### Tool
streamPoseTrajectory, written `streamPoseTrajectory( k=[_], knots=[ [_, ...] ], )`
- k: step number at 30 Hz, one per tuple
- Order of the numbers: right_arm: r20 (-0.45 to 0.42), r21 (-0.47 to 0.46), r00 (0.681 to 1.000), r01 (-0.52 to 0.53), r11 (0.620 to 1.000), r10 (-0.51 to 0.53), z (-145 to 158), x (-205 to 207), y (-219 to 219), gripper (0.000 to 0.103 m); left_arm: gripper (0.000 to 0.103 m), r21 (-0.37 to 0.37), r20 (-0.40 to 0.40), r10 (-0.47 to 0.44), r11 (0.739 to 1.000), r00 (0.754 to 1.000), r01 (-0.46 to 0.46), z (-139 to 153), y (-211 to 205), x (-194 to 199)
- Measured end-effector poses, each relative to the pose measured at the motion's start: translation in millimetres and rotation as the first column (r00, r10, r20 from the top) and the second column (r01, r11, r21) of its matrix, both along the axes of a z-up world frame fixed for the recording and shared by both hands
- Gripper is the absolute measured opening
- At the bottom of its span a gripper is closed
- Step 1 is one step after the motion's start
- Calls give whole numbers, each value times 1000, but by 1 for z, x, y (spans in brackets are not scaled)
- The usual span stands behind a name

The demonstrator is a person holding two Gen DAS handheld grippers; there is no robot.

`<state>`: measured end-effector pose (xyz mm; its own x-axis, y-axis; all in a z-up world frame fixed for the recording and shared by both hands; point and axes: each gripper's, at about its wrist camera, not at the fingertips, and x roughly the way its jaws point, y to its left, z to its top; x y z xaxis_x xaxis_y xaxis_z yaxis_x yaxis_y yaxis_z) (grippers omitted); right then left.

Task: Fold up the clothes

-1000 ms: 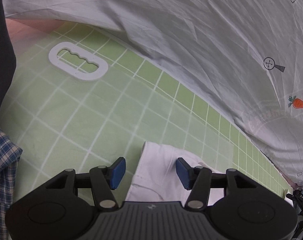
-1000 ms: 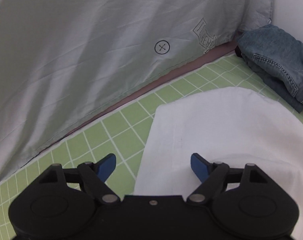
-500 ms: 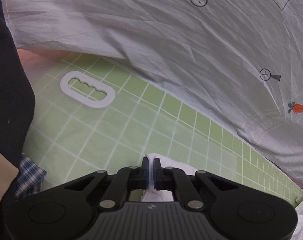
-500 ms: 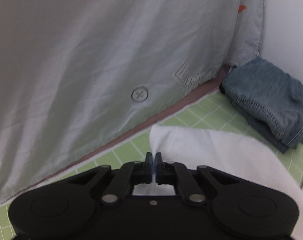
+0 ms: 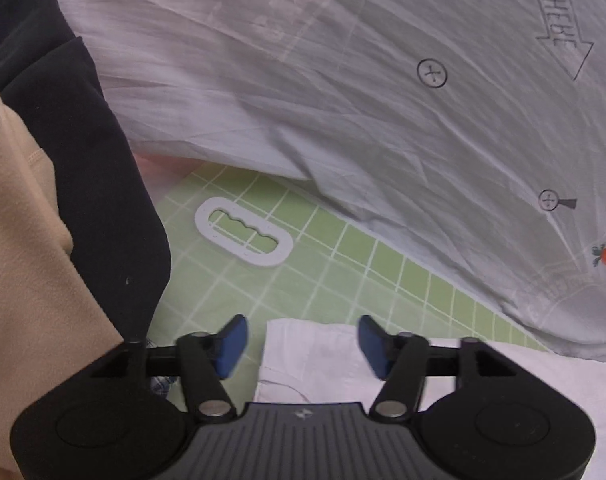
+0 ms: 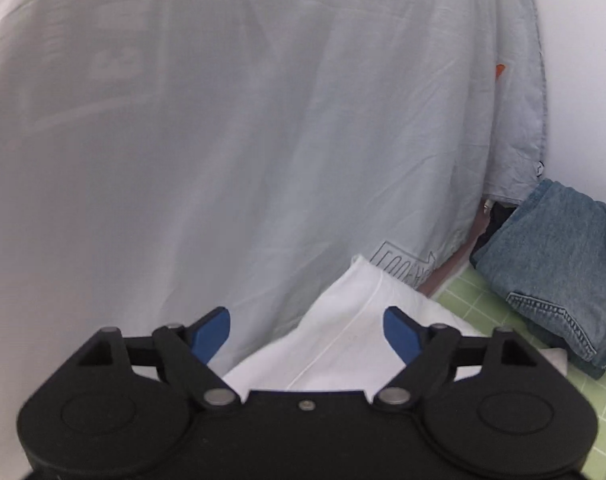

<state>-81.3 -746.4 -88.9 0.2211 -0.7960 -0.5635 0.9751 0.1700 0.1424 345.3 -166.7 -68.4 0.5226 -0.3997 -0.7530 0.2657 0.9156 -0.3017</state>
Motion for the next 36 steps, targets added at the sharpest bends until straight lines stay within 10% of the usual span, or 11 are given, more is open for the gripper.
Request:
streamPoseTrajectory(
  k=[6, 19, 25, 29, 33, 36],
  knots=[
    [-185, 13, 962, -203, 979, 202, -24, 0, 126, 99, 95, -59, 23, -8, 998, 1000, 9, 31, 29, -58],
    [-245, 301, 858, -376, 876, 452, -87, -76, 364, 100, 96, 278, -108, -27, 959, 994, 56, -7, 86, -210],
    [-233, 301, 874, -352, 886, 426, -80, -108, 389, 101, 94, 164, -190, 34, 987, 981, -2, -37, 102, -216],
    [-243, 289, 883, -330, 899, 403, -75, -131, 409, 101, 69, 52, -248, 58, 998, 967, -47, -52, 111, -219],
    [-251, 296, 897, -287, 911, 364, -76, -150, 425, 101, 15, 19, -247, 75, 997, 966, -72, -55, 119, -223],
    [-260, 307, 900, -266, 914, 350, -78, -158, 434, 101, 13, 24, -242, 127, 992, 962, -125, -52, 133, -228]
  ],
)
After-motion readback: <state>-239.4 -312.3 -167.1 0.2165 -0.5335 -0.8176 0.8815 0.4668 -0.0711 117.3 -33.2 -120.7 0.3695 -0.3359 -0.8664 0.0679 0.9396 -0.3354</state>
